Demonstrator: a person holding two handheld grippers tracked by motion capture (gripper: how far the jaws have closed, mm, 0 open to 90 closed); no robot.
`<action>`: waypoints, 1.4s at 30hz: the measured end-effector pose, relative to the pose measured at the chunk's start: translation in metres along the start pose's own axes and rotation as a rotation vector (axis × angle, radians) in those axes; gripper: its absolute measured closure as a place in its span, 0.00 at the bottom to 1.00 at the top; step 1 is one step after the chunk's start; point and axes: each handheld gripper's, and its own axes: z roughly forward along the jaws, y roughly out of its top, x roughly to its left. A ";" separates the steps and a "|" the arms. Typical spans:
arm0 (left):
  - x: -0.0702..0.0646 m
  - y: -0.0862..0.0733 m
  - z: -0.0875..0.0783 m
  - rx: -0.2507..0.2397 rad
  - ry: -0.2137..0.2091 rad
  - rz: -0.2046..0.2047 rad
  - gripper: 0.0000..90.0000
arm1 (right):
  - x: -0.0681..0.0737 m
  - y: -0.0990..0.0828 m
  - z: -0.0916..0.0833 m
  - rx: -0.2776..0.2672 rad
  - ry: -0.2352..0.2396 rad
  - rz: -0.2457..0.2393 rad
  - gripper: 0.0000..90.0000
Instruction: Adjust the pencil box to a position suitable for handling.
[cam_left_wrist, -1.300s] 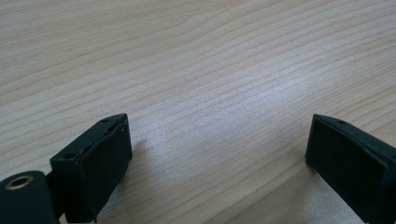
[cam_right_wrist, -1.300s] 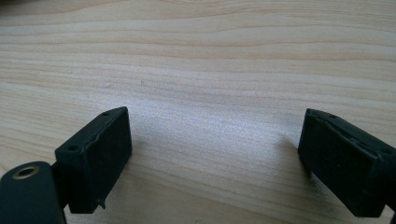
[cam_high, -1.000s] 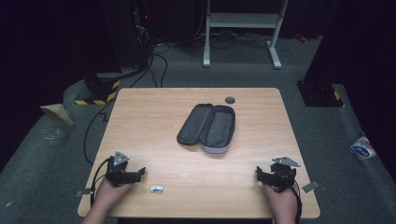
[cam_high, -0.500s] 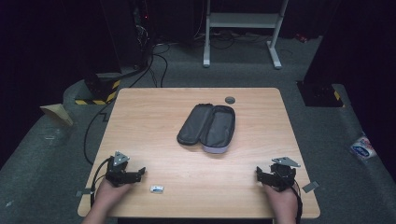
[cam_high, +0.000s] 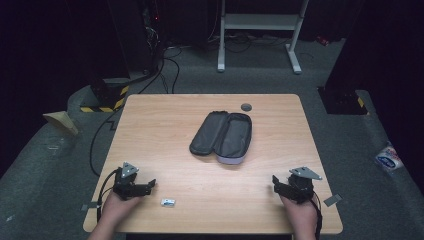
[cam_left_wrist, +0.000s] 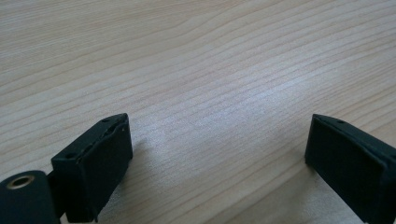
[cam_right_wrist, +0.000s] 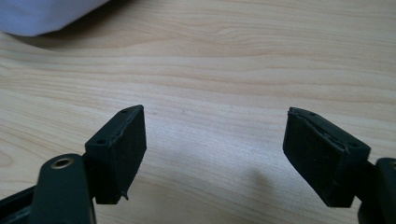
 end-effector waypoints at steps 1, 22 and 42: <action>0.000 0.000 0.000 0.000 0.000 0.000 0.09 | 0.003 0.001 -0.001 -0.003 0.005 0.006 0.25; 0.000 0.000 0.000 0.003 0.000 0.003 0.09 | 0.052 0.041 0.005 -0.082 0.104 -0.075 0.35; 0.000 0.000 -0.001 0.005 0.001 0.002 0.09 | 0.107 0.087 0.038 -0.081 0.220 -0.160 0.48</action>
